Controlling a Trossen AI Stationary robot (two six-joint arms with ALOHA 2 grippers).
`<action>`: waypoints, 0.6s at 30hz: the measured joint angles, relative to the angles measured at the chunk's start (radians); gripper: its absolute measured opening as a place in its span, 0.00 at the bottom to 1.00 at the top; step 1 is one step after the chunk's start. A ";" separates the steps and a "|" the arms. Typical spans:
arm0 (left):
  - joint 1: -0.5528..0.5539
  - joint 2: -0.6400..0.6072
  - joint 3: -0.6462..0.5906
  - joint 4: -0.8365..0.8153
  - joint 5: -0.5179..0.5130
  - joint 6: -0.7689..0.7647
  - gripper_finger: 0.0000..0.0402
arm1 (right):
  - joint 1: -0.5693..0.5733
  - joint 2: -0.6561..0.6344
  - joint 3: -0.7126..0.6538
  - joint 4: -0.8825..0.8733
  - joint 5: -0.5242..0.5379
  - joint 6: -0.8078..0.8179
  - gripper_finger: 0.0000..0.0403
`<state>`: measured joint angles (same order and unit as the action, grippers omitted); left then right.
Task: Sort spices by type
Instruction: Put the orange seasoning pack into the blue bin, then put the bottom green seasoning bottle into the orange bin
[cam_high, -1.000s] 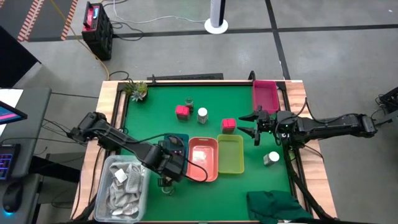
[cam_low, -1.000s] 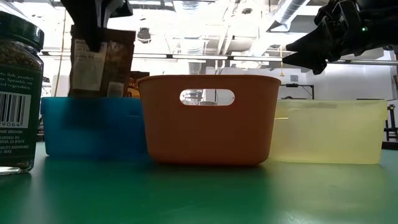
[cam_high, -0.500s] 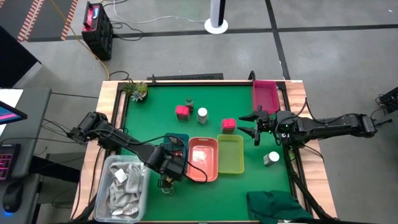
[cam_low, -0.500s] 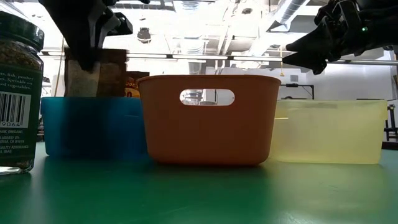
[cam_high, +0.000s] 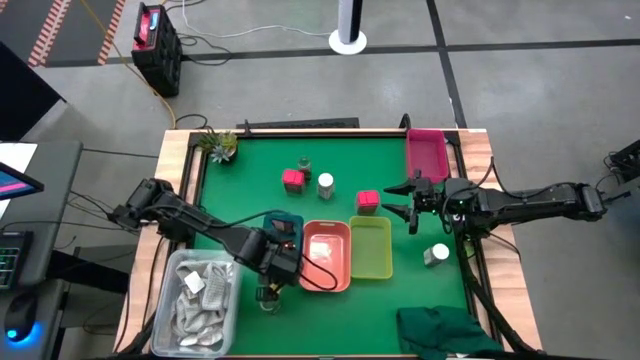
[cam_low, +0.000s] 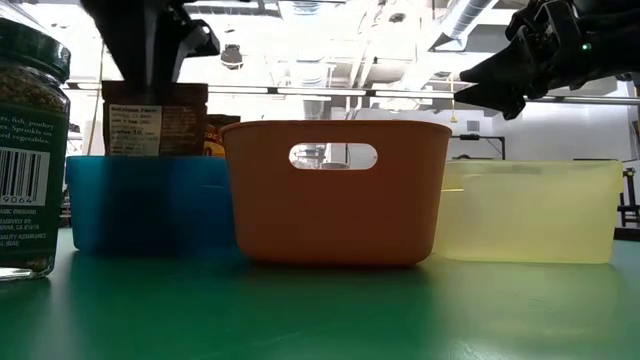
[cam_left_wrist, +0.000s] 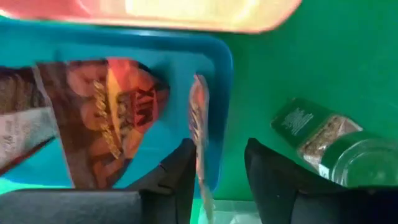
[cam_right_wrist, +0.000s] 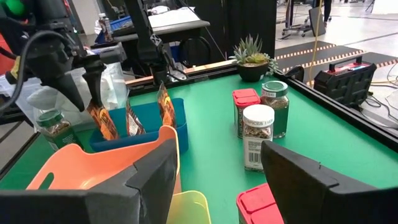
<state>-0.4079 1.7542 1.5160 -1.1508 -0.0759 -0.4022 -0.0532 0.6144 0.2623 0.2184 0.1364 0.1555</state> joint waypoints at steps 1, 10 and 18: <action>0.003 0.000 0.010 -0.007 0.004 0.007 0.33 | 0.000 0.000 0.000 0.000 0.000 0.000 0.65; 0.054 0.000 0.161 -0.081 0.015 0.067 0.33 | 0.000 0.000 0.000 0.000 0.000 0.000 0.65; 0.032 0.010 0.191 -0.078 0.081 0.084 0.33 | 0.000 0.000 0.000 -0.001 0.000 0.001 0.65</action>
<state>-0.3761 1.7647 1.7068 -1.2290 0.0047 -0.3182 -0.0532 0.6140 0.2623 0.2176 0.1360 0.1562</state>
